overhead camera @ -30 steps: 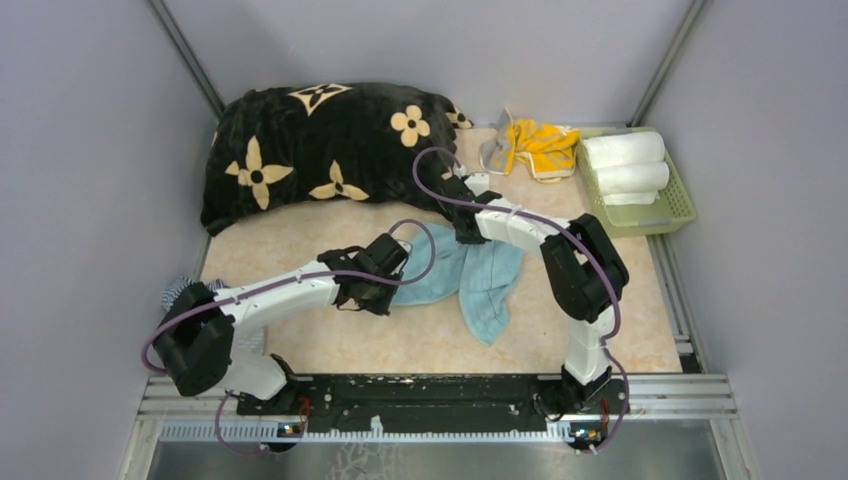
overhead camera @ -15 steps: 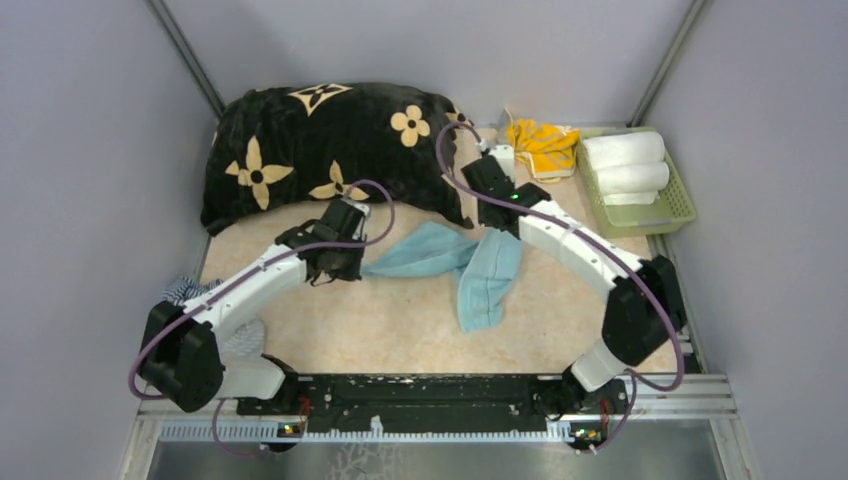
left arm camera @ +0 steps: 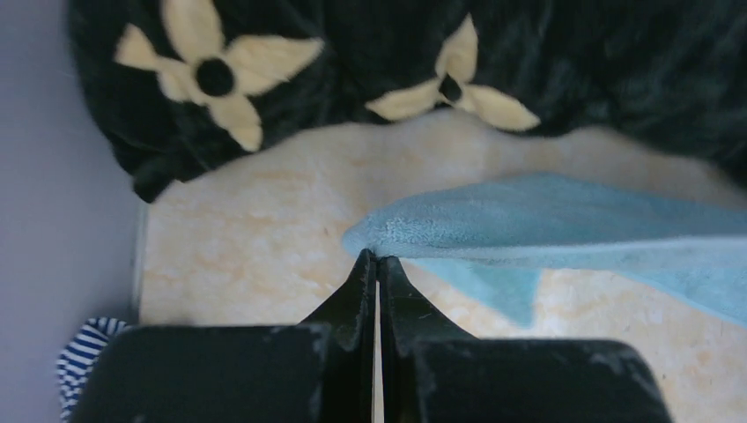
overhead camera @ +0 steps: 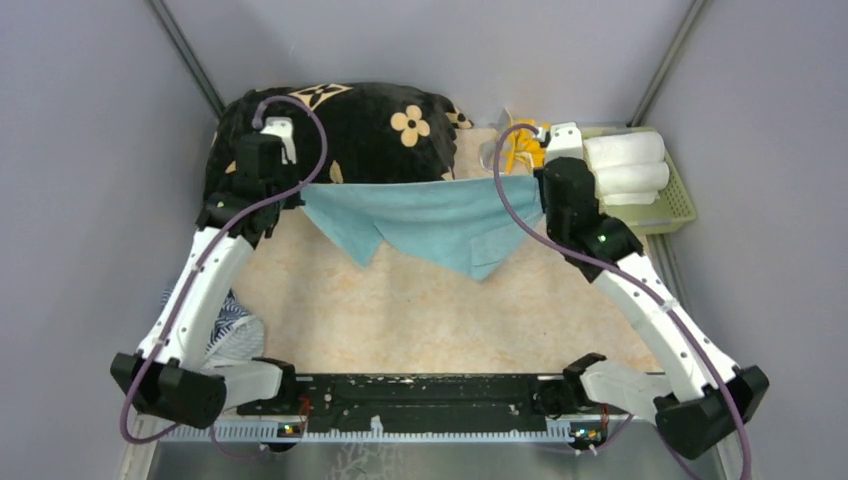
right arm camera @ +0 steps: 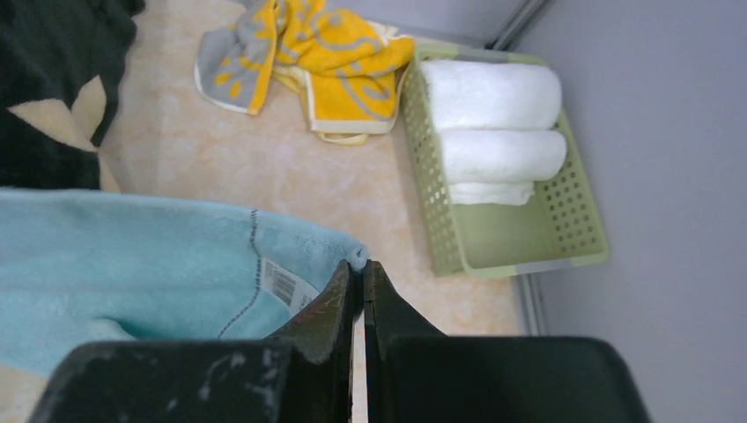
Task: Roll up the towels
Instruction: Flatten out the towel at the center of the board.
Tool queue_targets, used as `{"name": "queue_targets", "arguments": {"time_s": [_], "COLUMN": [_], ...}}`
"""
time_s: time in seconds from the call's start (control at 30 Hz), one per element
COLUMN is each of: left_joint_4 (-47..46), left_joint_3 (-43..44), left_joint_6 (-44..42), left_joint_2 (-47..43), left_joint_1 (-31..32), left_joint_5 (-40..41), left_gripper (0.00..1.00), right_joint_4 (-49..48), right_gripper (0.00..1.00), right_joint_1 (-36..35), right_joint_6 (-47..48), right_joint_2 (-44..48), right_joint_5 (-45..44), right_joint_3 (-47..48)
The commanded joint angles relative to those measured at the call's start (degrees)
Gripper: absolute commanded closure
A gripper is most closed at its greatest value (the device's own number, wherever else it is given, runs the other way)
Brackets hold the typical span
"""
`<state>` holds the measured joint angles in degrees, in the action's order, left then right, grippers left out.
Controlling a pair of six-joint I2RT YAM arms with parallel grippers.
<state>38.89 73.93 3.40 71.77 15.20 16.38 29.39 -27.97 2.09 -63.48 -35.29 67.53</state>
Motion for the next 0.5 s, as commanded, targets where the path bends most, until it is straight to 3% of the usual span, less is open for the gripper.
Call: {"name": "queue_targets", "arguments": {"time_s": [0.0,0.27,0.47], "left_joint_4": [1.01,4.59,10.41], "left_joint_3": [5.83,8.58,9.56], "left_joint_6": [-3.57,-6.57,-5.79], "left_joint_2": [-5.49,-16.39,-23.44], "left_joint_1": [-1.72,-1.84,-1.84], "left_joint_5": [6.39,11.29,8.8], "left_gripper": [1.0,1.0,1.0], "right_joint_4": [-9.3,-13.43,-1.0], "right_gripper": [1.0,1.0,1.0], "right_joint_1": [0.26,0.28,0.28], "right_joint_6": [10.54,18.0,18.62], "right_joint_2": [8.38,24.84,32.47], "right_joint_5": [-4.21,4.64,16.89], "right_joint_3": [-3.46,-9.63,-4.2]}}
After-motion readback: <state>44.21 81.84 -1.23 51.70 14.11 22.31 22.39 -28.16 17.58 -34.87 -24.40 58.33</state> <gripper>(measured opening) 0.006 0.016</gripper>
